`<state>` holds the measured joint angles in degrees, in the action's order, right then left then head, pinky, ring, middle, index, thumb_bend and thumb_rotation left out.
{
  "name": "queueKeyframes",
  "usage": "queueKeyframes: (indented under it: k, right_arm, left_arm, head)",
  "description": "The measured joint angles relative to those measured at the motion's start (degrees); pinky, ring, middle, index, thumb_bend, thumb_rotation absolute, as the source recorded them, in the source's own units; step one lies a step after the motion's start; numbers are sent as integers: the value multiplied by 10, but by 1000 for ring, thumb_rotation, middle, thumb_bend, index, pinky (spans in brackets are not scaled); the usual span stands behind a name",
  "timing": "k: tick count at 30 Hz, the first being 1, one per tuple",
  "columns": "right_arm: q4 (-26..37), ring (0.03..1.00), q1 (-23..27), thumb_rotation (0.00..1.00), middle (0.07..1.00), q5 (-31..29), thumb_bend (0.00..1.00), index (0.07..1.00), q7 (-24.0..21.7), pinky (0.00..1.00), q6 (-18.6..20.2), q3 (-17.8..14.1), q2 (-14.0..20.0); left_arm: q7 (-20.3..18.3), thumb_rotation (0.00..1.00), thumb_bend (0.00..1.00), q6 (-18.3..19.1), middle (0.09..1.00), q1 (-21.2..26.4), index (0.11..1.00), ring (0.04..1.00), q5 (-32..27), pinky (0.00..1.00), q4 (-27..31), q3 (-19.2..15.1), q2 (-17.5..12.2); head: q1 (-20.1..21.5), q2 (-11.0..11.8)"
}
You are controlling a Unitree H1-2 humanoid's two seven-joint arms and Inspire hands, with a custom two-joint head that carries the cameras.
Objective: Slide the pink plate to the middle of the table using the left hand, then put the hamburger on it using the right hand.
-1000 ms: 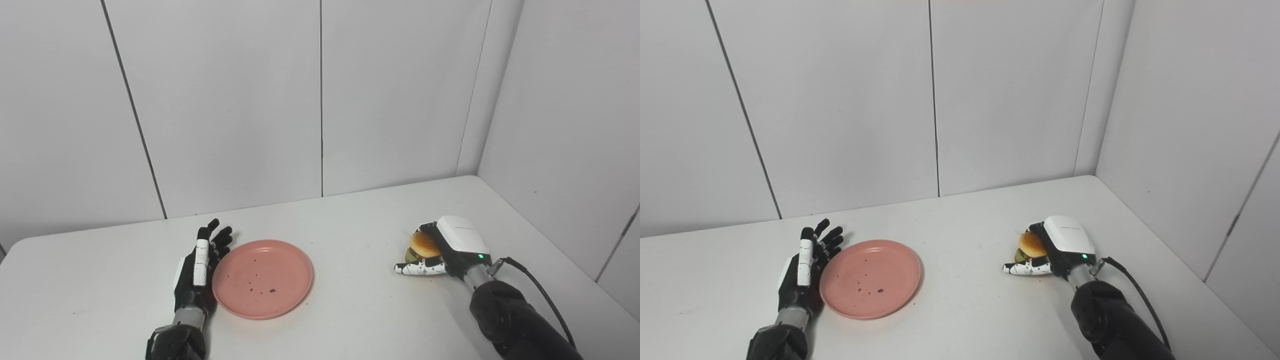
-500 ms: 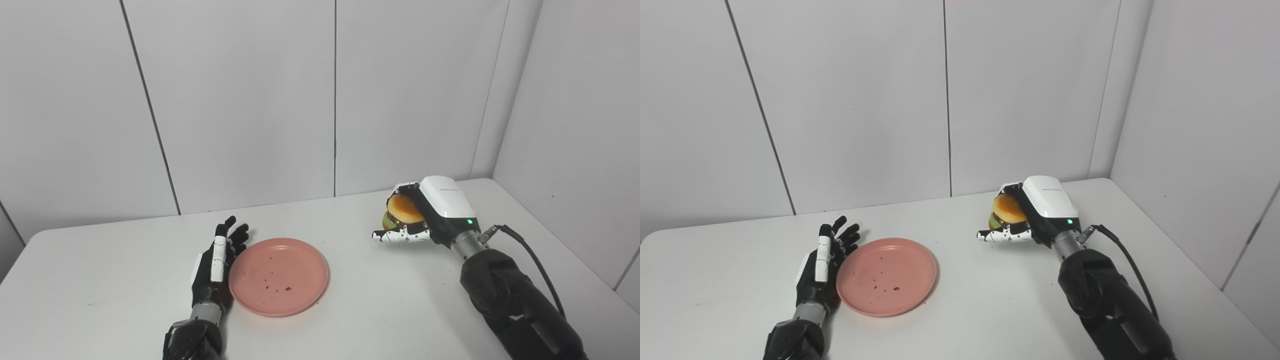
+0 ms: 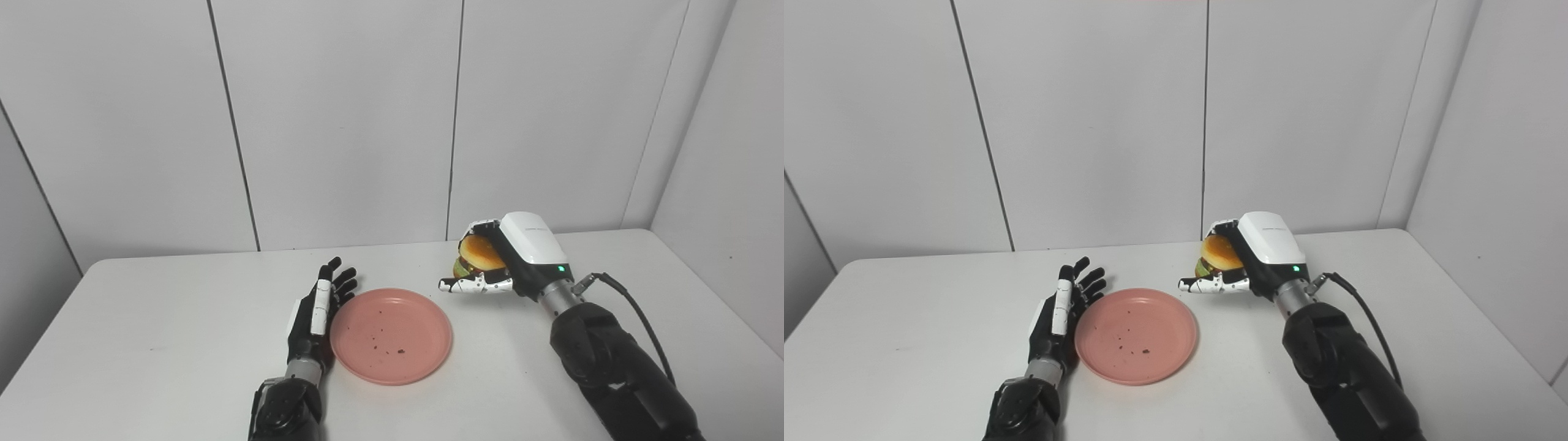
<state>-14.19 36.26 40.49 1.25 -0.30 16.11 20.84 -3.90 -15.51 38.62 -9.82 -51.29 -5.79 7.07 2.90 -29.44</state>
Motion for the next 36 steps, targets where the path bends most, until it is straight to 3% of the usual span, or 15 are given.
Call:
queueKeyframes:
  k: [14,19,20,25,30,33,36]
  right_arm:
    - [-48,419,13,686,490,25,685,458,12,372,-26,40,-52]
    - [-68,398,25,686,452,32,693,452,20,343,-31,50,-61]
    - [-71,456,27,702,501,32,694,454,20,382,-31,51,-61]
    - [-70,536,29,715,606,32,705,460,17,438,-31,59,-64]
    - [-70,475,29,701,573,32,698,468,17,378,-31,66,-66]
    - [-71,382,29,682,499,32,686,468,17,302,-31,68,-66]
    - [-78,383,30,674,475,32,684,465,17,314,-32,72,-66]
  left_arm:
    - [16,930,846,-10,822,2,885,830,3,900,-9,8,6]
    - [26,936,855,-17,815,4,879,820,13,885,-15,11,7]
    - [27,944,856,-18,817,5,881,820,14,885,-16,11,8]
    - [28,948,858,-22,825,6,885,818,22,874,-20,13,8]
    - [28,950,860,-25,829,8,889,820,24,855,-24,13,8]
    - [28,949,855,-29,817,10,885,806,25,836,-30,13,8]
    - [28,953,851,-31,818,11,889,805,25,825,-32,13,9]
  head:
    - [-44,9]
    - [-51,11]
    - [-53,11]
    - [-60,11]
    - [-62,11]
    - [-61,11]
    - [-60,11]
